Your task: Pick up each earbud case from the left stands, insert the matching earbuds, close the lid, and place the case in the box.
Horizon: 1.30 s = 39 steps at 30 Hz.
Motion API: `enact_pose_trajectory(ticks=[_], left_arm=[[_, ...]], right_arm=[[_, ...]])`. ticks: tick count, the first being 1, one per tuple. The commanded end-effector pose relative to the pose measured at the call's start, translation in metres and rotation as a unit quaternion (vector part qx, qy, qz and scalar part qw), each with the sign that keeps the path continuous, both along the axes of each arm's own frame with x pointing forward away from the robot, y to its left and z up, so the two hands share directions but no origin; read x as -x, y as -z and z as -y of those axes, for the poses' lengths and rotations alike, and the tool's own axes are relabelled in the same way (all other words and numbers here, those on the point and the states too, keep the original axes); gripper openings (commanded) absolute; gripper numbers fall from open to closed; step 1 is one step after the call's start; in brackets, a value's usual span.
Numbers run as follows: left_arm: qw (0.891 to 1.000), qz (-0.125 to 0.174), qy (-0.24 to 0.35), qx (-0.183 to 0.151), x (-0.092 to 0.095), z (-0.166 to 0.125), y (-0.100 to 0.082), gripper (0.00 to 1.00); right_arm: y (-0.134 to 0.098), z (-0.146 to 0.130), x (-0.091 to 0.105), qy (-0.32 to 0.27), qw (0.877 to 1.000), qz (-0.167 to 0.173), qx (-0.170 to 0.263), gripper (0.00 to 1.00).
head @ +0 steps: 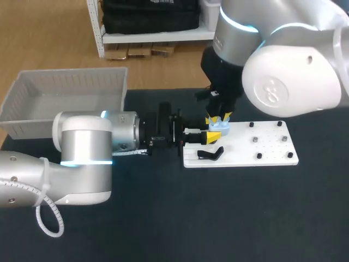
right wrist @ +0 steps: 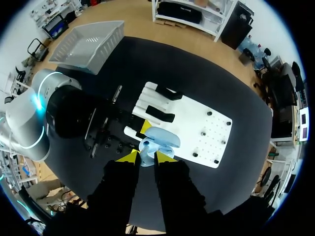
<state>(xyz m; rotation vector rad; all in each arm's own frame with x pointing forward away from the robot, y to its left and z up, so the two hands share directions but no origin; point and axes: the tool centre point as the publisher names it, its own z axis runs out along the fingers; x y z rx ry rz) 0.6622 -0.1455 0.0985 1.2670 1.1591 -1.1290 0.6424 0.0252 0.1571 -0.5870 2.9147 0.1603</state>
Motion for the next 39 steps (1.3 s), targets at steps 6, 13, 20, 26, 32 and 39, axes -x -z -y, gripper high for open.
enact_pose_trajectory(ticks=[6,13,20,26,32,39], left_arm=[[1.0,0.002,-0.004,0.002,0.0017,0.0003,0.001,0.0],[1.0,0.002,-0.004,0.002,0.0017,0.0003,0.001,0.0],[1.0,0.002,-0.004,0.002,0.0017,0.0003,0.001,0.0],[1.0,0.002,-0.004,0.002,0.0017,0.0003,0.001,0.0],[1.0,0.002,-0.004,0.002,0.0017,0.0003,0.001,0.0],[1.0,0.002,-0.004,0.002,0.0017,0.0003,0.001,0.0]], right_arm=[[0.0025,0.0016,0.003,0.001,1.0,0.009,-0.004,0.0],[0.0027,0.0009,0.0027,-0.001,1.0,0.016,-0.007,0.0],[0.0043,0.0002,0.0016,-0.001,1.0,0.014,-0.006,0.0],[0.0049,-0.001,0.0012,-0.002,1.0,0.014,-0.006,0.0],[0.0043,-0.0028,-0.0002,-0.002,1.0,0.015,-0.006,0.0],[0.0048,-0.0044,-0.0014,-0.003,1.0,0.014,-0.005,0.0]])
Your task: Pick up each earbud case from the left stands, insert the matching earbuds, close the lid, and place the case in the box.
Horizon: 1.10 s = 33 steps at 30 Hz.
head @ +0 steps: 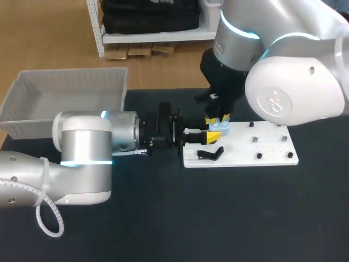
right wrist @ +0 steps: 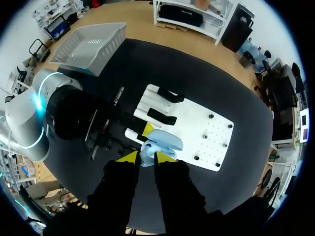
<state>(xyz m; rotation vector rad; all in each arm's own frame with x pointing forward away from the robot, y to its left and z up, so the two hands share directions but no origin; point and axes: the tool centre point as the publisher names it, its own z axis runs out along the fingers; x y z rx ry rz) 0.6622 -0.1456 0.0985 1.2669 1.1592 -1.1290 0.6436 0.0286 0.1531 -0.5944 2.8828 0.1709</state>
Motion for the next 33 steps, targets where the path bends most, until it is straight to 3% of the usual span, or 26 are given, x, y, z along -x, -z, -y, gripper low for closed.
enact_pose_trajectory(ticks=[1,33], left_arm=[[1.0,0.002,-0.004,0.002,0.0017,0.0003,0.0011,0.0],[1.0,0.002,-0.004,0.002,0.0017,0.0003,0.0011,0.0]], right_arm=[[0.0013,-0.001,-0.0004,0.001,1.0,-0.001,0.002,0.0],[0.0074,-0.0012,-0.0023,-0.022,0.999,-0.011,0.022,0.0]])
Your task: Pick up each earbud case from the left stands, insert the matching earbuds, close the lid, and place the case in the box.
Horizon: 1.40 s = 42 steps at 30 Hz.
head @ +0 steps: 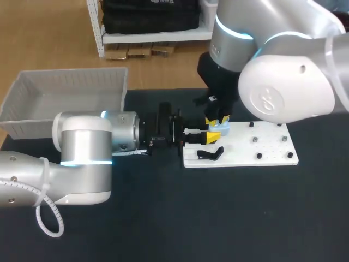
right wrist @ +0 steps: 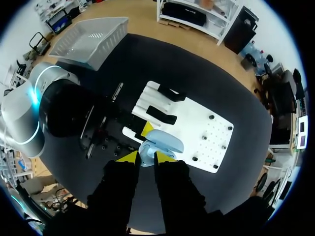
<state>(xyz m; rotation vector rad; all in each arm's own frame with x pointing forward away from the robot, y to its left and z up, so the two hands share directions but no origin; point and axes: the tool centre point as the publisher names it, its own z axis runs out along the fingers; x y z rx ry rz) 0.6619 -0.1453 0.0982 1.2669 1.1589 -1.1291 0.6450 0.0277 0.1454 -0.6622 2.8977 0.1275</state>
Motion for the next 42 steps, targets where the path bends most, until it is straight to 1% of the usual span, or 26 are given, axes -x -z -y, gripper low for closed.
enact_pose_trajectory(ticks=[1,7,8,10,12,18,22,25,28,31,32,33,34,35,36,38,42], left_arm=[[1.0,0.002,-0.004,0.002,0.001,0.001,0.001,0.0],[1.0,0.002,-0.004,0.002,0.001,0.001,0.001,0.0],[1.0,0.002,-0.004,0.002,0.001,0.001,0.001,0.0],[1.0,0.002,-0.004,0.002,0.001,0.001,0.001,0.0],[1.0,0.002,-0.004,0.002,0.001,0.001,0.001,0.0],[1.0,0.002,-0.004,0.002,0.001,0.001,0.001,0.0],[1.0,0.002,-0.004,0.002,0.001,0.001,0.001,0.0],[1.0,0.002,-0.004,0.002,0.001,0.001,0.001,0.0],[1.0,0.002,-0.004,0.002,0.001,0.001,0.001,0.0],[1.0,0.002,-0.004,0.002,0.001,0.001,0.001,0.0],[1.0,0.002,-0.004,0.002,0.001,0.001,0.001,0.0],[1.0,0.002,-0.004,0.002,0.001,0.001,0.001,0.0],[1.0,0.002,-0.004,0.002,0.001,0.001,0.001,0.0],[1.0,0.002,-0.004,0.002,0.001,0.001,0.001,0.0],[1.0,0.002,-0.004,0.002,0.001,0.001,0.001,0.0],[1.0,0.002,-0.004,0.002,0.001,0.001,0.001,0.0],[1.0,0.002,-0.004,0.002,0.001,0.001,0.001,0.0]], right_arm=[[0.0,-0.002,-0.001,-0.002,1.0,-0.002,0.003,0.0],[0.0,-0.003,0.0,-0.005,1.0,-0.002,0.005,0.0],[-0.001,-0.003,0.0,-0.005,1.0,-0.002,0.005,0.04],[-0.001,-0.003,0.0,-0.006,1.0,-0.001,0.005,0.19],[-0.002,-0.002,0.0,-0.006,1.0,0.0,0.004,0.26],[-0.006,-0.002,0.003,-0.007,1.0,0.004,0.003,0.34],[-0.009,-0.002,0.005,-0.008,1.0,0.007,0.001,0.41],[-0.011,-0.002,0.007,-0.007,1.0,0.01,-0.002,0.43],[-0.018,0.0,0.009,-0.003,1.0,0.014,-0.019,0.44],[-0.026,0.004,0.001,0.02,0.999,0.015,-0.038,0.48],[-0.028,0.007,-0.003,0.032,0.998,0.018,-0.042,0.51],[-0.03,0.009,-0.007,0.045,0.998,0.018,-0.045,0.76],[-0.031,0.011,-0.013,0.061,0.997,0.017,-0.05,0.9],[-0.032,0.013,-0.018,0.075,0.995,0.019,-0.057,0.98],[-0.033,0.015,-0.021,0.085,0.994,0.02,-0.061,1.0],[-0.035,0.019,-0.033,0.119,0.99,0.018,-0.074,1.0],[-0.029,0.025,-0.052,0.154,0.986,0.018,-0.061,1.0]])
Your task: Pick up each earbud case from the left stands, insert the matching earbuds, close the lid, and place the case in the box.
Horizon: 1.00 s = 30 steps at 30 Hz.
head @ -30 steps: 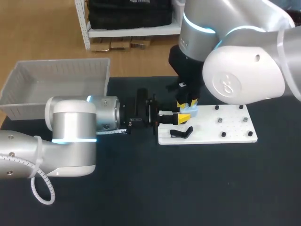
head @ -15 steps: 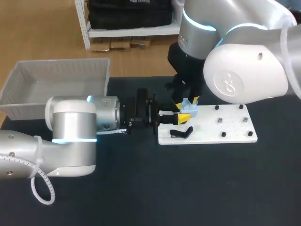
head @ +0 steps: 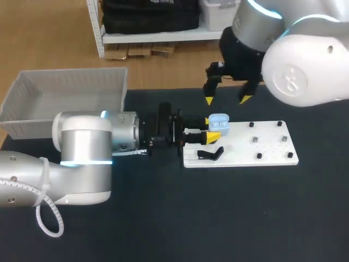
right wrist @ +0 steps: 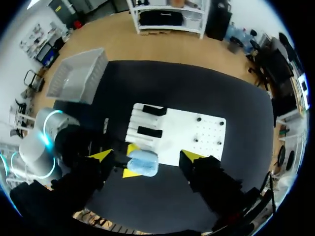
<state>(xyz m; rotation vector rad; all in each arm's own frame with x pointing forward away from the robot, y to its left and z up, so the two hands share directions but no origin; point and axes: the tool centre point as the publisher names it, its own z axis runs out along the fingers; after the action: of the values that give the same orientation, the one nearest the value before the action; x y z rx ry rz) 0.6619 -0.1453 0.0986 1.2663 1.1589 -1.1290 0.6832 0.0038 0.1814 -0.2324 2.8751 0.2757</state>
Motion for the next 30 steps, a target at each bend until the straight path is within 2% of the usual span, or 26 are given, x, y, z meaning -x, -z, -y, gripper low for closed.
enact_pose_trajectory(ticks=[1,5,10,15,25,28,30], left_arm=[[1.0,0.002,-0.003,0.002,0.001,0.001,0.001,0.0],[1.0,0.002,-0.003,0.002,0.001,0.001,0.001,0.0],[1.0,0.002,-0.003,0.002,0.001,0.001,0.001,0.0],[1.0,0.002,-0.003,0.002,0.001,0.001,0.001,0.0],[1.0,0.002,-0.003,0.002,0.001,0.001,0.001,0.0],[1.0,0.002,-0.003,0.002,0.001,0.001,0.001,0.0],[1.0,0.002,-0.003,0.002,0.001,0.001,0.001,0.0]], right_arm=[[0.011,0.002,-0.018,0.022,1.0,-0.008,0.017,1.0],[0.025,0.007,-0.027,0.033,0.999,-0.026,0.033,1.0],[0.038,0.015,-0.027,0.043,0.997,-0.041,0.049,1.0],[0.049,0.026,-0.019,0.049,0.995,-0.059,0.06,1.0],[0.046,0.044,0.011,0.051,0.993,-0.081,0.064,1.0],[0.045,0.045,0.018,0.048,0.994,-0.082,0.058,1.0],[0.041,0.046,0.02,0.049,0.995,-0.062,0.054,1.0]])
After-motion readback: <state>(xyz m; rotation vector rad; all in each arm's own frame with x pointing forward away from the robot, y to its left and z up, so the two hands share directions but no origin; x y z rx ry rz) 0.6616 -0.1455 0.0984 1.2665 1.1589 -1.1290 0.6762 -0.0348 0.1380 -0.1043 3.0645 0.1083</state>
